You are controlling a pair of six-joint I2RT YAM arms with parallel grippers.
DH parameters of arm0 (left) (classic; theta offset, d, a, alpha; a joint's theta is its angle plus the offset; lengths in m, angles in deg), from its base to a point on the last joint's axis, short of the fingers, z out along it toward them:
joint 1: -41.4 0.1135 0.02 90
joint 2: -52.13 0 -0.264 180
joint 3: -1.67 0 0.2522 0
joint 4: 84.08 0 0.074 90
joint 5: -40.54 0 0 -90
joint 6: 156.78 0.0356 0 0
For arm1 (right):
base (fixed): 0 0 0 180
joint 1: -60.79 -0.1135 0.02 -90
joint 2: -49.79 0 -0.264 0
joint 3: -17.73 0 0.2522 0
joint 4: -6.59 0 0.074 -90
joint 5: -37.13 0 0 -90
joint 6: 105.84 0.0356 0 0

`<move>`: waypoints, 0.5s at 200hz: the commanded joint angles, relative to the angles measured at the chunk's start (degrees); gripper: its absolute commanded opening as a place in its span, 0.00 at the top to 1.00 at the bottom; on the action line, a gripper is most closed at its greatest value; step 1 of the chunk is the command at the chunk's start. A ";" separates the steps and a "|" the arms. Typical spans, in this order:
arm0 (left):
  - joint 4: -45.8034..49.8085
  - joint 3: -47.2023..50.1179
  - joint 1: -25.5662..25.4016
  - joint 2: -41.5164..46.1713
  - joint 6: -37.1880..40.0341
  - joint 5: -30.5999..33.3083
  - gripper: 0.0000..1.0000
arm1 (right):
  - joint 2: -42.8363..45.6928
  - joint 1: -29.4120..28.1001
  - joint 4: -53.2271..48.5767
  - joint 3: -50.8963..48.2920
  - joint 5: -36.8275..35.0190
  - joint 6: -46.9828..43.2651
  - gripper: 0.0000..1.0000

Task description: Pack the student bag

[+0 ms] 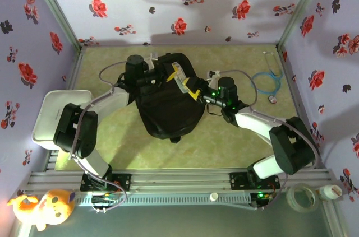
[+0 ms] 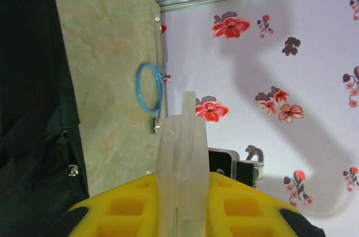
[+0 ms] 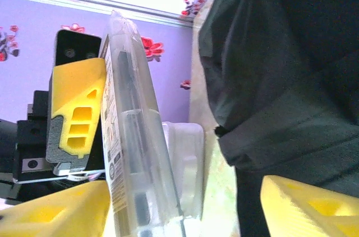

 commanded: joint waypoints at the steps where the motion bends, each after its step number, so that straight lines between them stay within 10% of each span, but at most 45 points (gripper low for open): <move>1: -7.94 0.48 0.46 1.10 -4.90 -0.93 0.89 | -0.33 -1.13 8.24 0.91 1.21 4.24 0.36; 100: -3.71 1.79 1.14 2.63 -2.41 1.00 0.71 | -0.91 -1.47 13.08 -0.28 -0.94 6.06 0.79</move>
